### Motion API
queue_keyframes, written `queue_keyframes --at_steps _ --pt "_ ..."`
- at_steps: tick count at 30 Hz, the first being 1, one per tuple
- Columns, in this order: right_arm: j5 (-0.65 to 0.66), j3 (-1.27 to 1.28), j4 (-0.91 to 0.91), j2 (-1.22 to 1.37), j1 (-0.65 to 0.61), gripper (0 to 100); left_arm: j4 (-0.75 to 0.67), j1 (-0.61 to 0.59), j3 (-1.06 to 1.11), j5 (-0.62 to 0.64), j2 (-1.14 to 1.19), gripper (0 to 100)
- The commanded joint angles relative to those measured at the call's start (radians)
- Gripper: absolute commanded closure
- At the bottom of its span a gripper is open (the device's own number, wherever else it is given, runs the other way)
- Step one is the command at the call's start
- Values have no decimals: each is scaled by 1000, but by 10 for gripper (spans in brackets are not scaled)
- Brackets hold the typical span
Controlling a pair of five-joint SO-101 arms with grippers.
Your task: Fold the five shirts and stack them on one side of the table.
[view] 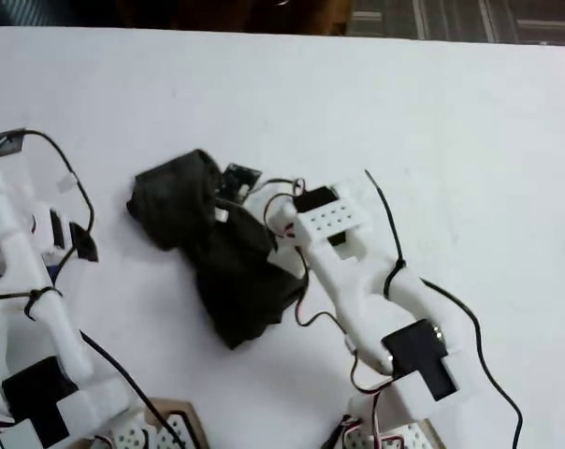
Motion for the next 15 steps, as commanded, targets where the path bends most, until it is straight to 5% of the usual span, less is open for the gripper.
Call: queue_keyframes --at_steps 1,15 --pt "-3 -11 4 -13 -7 807 -11 -5 -12 -6 -44 737" --pt "-6 -8 35 -4 -65 807 -9 -5 -12 -6 -46 737"
